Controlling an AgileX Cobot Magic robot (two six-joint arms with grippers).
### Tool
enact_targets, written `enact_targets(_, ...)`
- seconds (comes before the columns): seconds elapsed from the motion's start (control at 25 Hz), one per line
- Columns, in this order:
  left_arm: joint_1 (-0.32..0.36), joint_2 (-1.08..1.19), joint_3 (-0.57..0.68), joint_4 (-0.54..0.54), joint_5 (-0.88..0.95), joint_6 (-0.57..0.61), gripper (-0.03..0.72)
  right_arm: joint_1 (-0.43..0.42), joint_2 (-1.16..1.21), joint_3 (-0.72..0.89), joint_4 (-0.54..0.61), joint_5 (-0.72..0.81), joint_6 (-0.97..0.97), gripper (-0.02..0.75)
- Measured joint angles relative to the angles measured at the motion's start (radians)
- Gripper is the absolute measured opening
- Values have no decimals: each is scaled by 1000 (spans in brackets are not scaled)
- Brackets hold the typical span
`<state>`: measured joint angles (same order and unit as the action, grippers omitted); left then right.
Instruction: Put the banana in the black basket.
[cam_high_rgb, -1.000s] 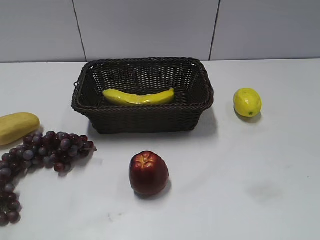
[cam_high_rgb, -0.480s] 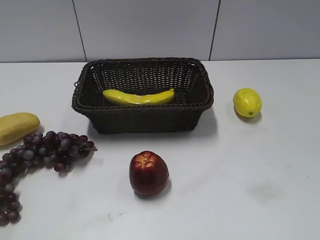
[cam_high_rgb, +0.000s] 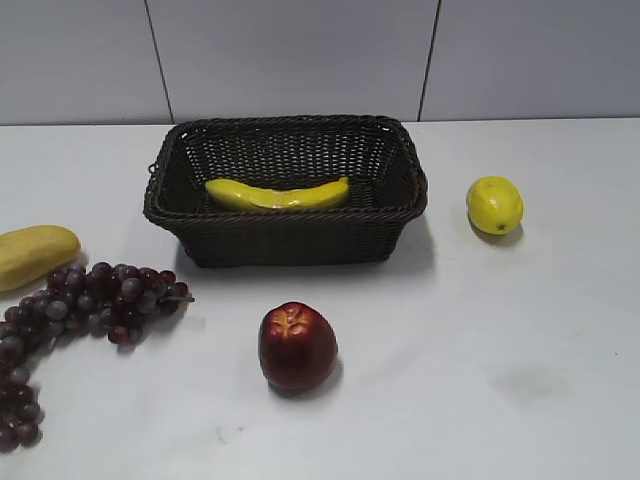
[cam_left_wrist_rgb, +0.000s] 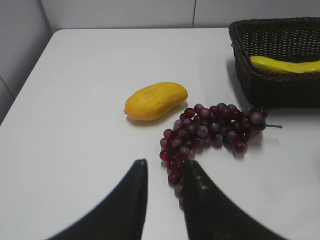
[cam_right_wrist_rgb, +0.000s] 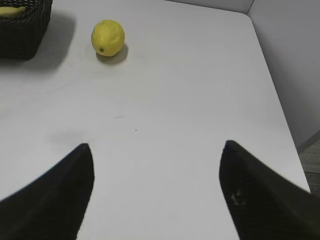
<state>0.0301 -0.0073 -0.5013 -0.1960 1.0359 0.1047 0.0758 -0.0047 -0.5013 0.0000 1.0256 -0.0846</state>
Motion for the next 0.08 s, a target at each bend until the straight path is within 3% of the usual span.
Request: enact_targets(0.08,0,0,0,0,0,0,237,0,0,0,0,0,0,592)
